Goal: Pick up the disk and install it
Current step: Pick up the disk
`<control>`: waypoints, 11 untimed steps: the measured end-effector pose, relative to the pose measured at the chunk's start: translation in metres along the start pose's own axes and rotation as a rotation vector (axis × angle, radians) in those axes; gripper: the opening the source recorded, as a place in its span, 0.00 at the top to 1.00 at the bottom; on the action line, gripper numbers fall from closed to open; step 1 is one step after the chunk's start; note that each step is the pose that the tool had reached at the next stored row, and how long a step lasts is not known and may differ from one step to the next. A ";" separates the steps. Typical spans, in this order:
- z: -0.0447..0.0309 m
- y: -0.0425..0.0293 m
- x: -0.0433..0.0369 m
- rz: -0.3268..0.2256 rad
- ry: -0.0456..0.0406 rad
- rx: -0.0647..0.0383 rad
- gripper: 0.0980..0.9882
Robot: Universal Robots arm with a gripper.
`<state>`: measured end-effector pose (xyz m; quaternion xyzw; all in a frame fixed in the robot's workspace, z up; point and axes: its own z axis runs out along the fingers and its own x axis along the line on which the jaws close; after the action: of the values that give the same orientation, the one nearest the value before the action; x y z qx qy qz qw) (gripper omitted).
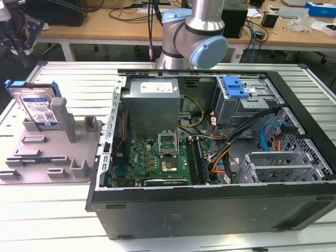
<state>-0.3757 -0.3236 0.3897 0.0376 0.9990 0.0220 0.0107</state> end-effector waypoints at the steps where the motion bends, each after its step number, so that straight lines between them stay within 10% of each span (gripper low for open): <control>1: 0.0000 0.0000 0.0000 0.000 0.0000 0.000 0.99; 11: 0.0000 0.0000 0.0000 -0.005 0.0013 0.000 0.99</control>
<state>-0.3757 -0.3235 0.3897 0.0349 0.9991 0.0220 0.0102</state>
